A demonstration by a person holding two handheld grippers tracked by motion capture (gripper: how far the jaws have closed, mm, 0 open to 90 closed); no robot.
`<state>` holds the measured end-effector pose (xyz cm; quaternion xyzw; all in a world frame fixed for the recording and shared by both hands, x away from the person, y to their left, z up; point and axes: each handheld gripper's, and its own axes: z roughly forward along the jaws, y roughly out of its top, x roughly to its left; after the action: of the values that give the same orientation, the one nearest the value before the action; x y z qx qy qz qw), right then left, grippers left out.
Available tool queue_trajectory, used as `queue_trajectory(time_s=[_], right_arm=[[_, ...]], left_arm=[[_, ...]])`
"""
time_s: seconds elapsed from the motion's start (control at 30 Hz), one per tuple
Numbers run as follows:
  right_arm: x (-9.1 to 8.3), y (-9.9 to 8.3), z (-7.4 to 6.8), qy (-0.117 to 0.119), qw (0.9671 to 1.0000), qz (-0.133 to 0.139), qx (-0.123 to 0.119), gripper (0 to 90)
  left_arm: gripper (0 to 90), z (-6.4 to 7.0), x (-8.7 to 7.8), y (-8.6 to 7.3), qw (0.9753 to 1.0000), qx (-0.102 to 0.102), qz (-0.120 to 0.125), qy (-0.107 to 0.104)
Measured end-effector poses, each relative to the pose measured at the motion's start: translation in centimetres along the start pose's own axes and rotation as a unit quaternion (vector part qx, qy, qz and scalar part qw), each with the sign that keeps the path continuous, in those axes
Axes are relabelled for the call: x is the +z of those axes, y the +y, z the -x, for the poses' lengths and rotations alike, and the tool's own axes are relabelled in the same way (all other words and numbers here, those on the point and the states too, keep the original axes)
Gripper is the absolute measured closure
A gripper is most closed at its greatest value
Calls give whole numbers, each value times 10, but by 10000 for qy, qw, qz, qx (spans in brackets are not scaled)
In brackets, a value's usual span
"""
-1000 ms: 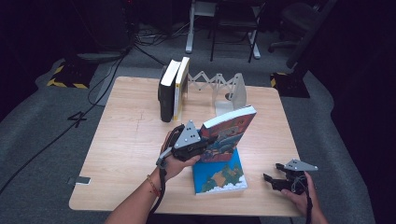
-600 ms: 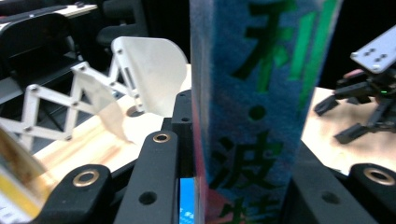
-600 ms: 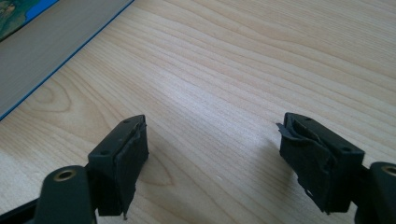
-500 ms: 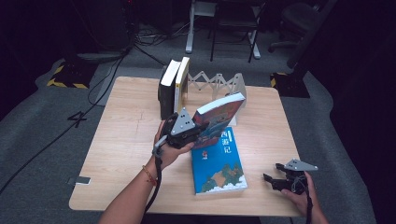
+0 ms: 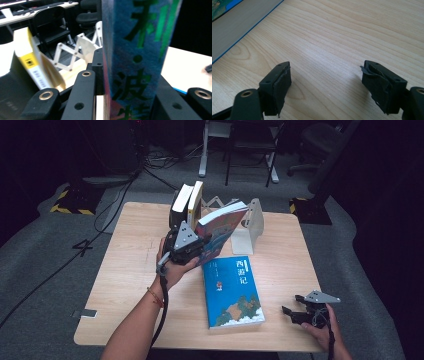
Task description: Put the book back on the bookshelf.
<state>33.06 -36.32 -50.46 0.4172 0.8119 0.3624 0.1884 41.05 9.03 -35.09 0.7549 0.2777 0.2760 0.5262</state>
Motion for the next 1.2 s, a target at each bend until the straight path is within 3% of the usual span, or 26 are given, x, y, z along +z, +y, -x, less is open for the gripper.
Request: queue_trajectory(time_s=[0.3,0.43,0.63,0.8,0.97,1.2], right_arm=[[0,0,0,-1,10000,-12,2,236],[0,0,0,-9,10000,-11,3,235],[1,0,1,-7,10000,2,-4,235],[0,0,1,-2,10000,3,-6,236],[0,0,1,3,10000,-4,-8,236],[0,0,0,-2,10000,0,-10,234]], left_arm=[[744,-21,9,-4,9992,-181,-67,347],[744,-28,20,-7,9983,-202,-99,536],[744,-35,45,-19,9967,-408,10,708],[744,-35,60,-31,9954,-433,-166,840],[743,-39,62,-40,9939,-746,-67,809],[741,-42,54,-50,9934,-867,28,749]])
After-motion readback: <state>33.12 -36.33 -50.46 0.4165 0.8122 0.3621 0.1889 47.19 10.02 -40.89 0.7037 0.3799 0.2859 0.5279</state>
